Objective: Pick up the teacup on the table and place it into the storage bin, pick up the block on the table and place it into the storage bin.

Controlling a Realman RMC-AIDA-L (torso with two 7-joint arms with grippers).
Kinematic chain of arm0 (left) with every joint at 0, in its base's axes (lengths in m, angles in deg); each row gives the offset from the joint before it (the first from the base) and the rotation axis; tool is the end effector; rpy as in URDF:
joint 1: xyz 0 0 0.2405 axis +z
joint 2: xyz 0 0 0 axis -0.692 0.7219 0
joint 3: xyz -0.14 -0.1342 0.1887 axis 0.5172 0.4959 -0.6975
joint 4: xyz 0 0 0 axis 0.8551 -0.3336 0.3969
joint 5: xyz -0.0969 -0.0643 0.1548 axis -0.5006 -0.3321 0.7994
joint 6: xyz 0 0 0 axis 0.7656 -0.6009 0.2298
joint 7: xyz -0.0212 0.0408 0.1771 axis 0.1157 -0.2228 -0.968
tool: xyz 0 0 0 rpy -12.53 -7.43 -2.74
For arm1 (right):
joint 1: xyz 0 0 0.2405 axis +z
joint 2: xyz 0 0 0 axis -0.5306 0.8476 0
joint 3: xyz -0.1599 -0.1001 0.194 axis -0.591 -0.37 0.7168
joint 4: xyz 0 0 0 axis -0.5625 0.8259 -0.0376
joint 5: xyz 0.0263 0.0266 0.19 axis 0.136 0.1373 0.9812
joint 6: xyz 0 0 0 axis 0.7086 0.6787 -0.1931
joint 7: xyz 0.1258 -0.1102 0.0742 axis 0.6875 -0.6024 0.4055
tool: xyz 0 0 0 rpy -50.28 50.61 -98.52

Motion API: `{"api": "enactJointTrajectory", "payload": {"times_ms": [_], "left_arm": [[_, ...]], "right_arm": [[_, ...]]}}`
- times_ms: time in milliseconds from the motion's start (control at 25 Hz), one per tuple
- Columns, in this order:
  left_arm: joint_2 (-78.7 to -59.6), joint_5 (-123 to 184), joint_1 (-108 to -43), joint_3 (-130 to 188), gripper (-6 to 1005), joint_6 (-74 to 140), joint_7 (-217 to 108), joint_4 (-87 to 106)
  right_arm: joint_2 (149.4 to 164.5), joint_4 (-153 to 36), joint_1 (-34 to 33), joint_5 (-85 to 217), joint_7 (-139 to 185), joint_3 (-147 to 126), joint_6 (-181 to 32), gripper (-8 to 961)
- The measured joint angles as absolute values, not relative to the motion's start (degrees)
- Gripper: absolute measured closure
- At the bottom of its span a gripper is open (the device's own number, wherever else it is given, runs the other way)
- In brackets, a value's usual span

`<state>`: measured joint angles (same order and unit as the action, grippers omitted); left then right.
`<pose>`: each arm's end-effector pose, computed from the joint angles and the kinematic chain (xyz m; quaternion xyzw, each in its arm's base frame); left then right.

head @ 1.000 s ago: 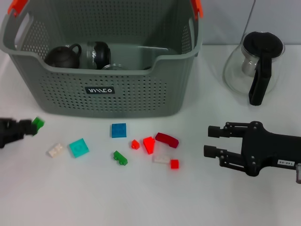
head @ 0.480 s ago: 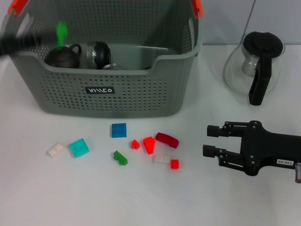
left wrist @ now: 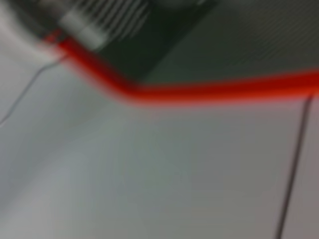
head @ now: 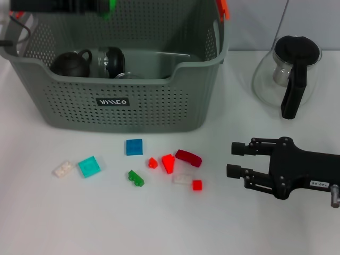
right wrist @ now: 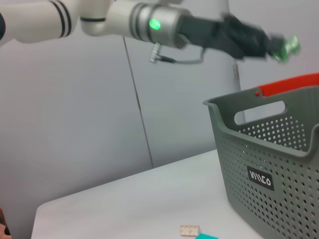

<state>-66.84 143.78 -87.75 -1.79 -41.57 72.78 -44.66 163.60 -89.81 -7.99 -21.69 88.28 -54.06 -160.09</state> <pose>-0.1889 0.4486 0.0684 -0.8632 -0.3941 -0.2159 0.2301 0.2398 0.2910 -0.0572 -0.9381 0.1493 0.3003 0.0870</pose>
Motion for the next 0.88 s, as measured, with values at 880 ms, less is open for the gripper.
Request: {"api": "enactJointTrajectory", "payload": {"times_ms": [880], "left_arm": [[-72.01,135.5,-79.9,-5.2,666,-37.9,67.3,-52.5]], "right_arm": [[163.65,-89.8,-8.4,-21.7,88.3,-53.7,-160.1,429]]}}
